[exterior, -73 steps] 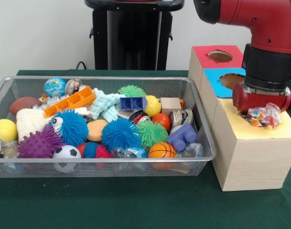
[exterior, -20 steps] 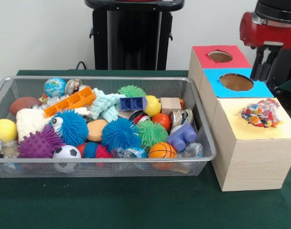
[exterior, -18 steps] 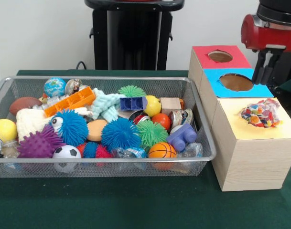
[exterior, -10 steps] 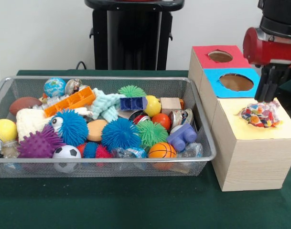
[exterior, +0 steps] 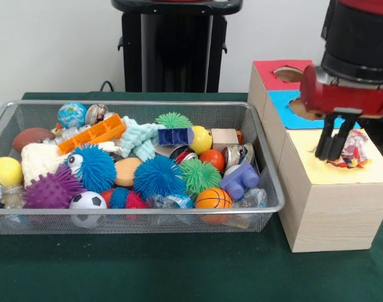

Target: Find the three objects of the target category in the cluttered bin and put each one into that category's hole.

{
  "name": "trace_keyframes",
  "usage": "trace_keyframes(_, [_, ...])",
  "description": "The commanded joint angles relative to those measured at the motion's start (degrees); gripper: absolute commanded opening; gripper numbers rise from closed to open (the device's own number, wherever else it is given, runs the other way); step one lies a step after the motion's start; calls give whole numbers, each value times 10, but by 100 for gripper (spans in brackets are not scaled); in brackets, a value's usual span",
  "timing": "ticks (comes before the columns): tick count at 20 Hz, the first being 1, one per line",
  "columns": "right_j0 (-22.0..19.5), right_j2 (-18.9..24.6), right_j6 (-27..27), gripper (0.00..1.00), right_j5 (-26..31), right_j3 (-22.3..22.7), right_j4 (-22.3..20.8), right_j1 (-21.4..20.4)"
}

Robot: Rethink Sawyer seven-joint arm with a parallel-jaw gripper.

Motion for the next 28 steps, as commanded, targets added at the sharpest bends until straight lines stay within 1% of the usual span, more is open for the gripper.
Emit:
trace_keyframes(1, [-19,56,88,0,-59,21,-11,54])
trace_keyframes(4, [-22,62,86,0,-69,27,-8,67])
trace_keyframes(6, [-22,63,86,0,-57,24,-4,70])
trace_keyframes(9, [-14,54,95,0,-16,15,0,68])
trace_keyframes(12, [-3,42,105,0,40,8,3,51])
trace_keyframes(13, [0,38,108,0,62,0,2,46])
trace_keyframes(14, [5,34,110,0,71,3,2,35])
trace_keyframes(16, [10,26,114,0,98,-8,0,26])
trace_keyframes(20, [8,27,118,0,133,-31,3,28])
trace_keyframes(23, [16,23,132,0,120,4,7,7])
trace_keyframes(28, [33,14,154,0,90,77,13,-31])
